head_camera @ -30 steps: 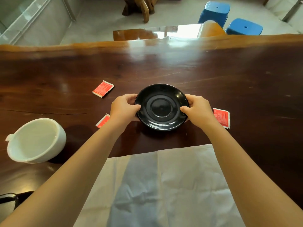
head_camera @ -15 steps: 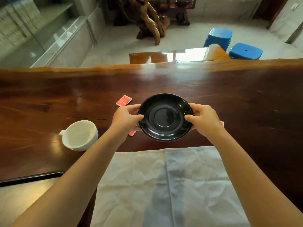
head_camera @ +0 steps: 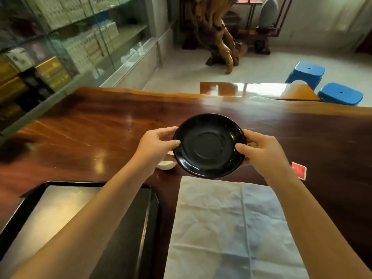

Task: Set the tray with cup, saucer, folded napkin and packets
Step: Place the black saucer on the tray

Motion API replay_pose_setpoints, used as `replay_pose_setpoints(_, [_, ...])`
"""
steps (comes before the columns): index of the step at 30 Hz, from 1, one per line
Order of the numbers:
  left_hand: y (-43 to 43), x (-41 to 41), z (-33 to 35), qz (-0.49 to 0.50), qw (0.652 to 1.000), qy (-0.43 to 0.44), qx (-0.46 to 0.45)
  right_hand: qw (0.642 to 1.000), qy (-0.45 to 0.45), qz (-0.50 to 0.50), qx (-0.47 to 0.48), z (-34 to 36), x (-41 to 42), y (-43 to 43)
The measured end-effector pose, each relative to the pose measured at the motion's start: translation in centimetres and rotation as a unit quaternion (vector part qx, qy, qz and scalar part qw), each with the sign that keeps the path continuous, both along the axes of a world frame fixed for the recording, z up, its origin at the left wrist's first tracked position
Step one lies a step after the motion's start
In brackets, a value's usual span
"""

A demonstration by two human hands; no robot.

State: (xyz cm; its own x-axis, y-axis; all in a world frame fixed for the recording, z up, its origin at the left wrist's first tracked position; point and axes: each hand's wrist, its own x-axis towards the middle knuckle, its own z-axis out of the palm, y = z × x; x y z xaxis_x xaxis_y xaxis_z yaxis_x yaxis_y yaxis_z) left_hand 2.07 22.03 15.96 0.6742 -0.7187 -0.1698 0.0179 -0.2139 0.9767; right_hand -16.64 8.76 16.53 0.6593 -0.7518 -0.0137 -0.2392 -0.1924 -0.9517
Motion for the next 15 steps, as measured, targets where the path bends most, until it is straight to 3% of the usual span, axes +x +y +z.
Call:
replay_pose_setpoints(8, [13.1, 6.0, -2.2, 0.039, 0.993, 0.11, -0.023, 0.991, -0.03, 0.015, 0.126, -1.9, 6.9, 10.8])
replay_pose_setpoints(15, [24.7, 11.2, -7.9, 0.208, 0.965, 0.151, 0.047, 0.978, 0.026, 0.042, 0.205, -9.8, 16.2, 21.5])
